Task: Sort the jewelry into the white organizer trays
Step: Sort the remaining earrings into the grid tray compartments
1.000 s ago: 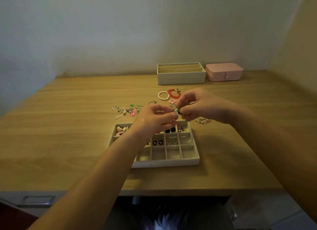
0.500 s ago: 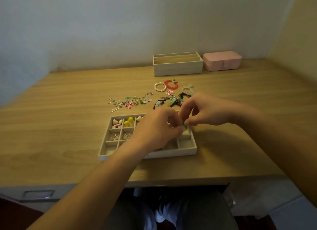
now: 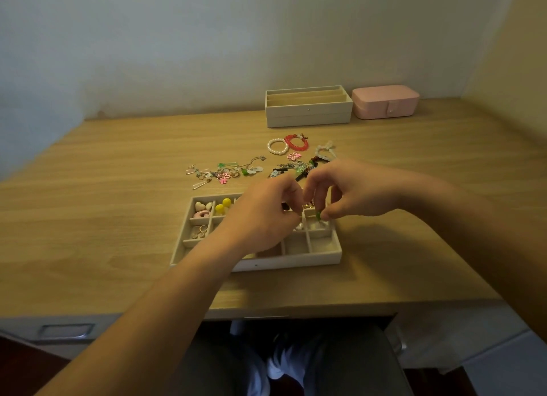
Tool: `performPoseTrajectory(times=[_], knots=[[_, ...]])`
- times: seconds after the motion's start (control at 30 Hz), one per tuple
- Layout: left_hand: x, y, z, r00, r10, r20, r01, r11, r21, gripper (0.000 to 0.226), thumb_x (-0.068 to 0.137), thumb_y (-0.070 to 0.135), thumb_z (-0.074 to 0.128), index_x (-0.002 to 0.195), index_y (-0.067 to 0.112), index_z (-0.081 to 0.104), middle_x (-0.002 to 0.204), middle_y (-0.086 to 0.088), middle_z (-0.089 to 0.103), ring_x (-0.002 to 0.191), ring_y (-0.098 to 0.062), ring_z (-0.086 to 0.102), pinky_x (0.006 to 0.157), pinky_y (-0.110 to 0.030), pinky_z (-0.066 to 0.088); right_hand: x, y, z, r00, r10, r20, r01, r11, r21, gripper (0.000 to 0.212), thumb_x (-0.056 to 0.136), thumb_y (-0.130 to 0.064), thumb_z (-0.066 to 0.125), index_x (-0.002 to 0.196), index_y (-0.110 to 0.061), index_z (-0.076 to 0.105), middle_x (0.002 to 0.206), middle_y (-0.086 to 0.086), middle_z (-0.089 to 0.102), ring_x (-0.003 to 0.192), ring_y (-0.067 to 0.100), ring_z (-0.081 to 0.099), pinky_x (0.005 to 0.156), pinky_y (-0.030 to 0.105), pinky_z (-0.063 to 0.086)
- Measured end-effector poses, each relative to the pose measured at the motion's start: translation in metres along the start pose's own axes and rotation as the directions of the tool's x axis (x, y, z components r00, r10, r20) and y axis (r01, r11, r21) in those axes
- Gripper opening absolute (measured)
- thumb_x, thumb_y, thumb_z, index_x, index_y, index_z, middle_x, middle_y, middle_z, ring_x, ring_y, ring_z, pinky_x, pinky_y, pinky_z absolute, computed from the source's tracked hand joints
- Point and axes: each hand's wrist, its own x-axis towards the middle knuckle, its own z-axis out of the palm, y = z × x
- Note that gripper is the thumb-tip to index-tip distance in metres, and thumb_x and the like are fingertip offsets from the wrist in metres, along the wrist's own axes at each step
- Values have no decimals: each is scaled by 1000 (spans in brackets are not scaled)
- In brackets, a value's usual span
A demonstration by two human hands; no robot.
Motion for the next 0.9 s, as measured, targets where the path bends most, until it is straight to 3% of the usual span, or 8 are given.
performPoseTrajectory(times=[0.17, 0.33, 0.63, 0.77, 0.9], knots=[[1, -3, -2, 1000, -14, -20, 14, 1000, -2, 30, 79, 1, 62, 78, 30, 57, 89, 10, 65, 67, 0, 49, 63, -22, 36, 4, -4, 6, 999, 34, -11, -34, 997, -64, 29, 84, -15, 81, 103, -29, 65, 93, -12, 71, 84, 3, 66, 79, 28, 57], [-1, -9, -3, 1000, -25, 14, 25, 1000, 5, 23, 81, 4, 61, 84, 27, 62, 89, 13, 64, 66, 4, 49, 62, -23, 38, 7, -6, 13, 991, 57, -124, -78, 983, -169, 21, 83, -14, 80, 82, -26, 64, 86, -7, 66, 80, 9, 61, 70, 31, 53], [-1, -14, -4, 999, -22, 24, 21, 1000, 6, 27, 82, 8, 64, 75, 34, 61, 93, 11, 68, 68, 5, 52, 65, -24, 41, -1, -16, 33, 941, 9, -338, -138, 922, -362, 5, 87, -28, 75, 87, -31, 72, 84, -15, 62, 86, 10, 59, 76, 36, 55], [-2, -13, -6, 1000, -18, 17, 18, 1000, 0, 27, 82, 6, 63, 78, 33, 61, 89, 14, 67, 66, 6, 53, 65, -22, 41, -4, -15, 32, 935, 5, -355, -139, 926, -352, 3, 90, -29, 74, 92, -31, 73, 89, -14, 67, 88, 9, 63, 78, 39, 58], [-2, -11, -6, 1000, 5, 19, -5, 1000, 20, 29, 81, 4, 61, 91, 31, 60, 92, 16, 67, 68, 12, 51, 64, -21, 37, -8, -10, 18, 943, 43, -330, -105, 980, -172, 17, 92, -14, 71, 92, -32, 71, 89, -14, 71, 87, 3, 67, 81, 36, 59]])
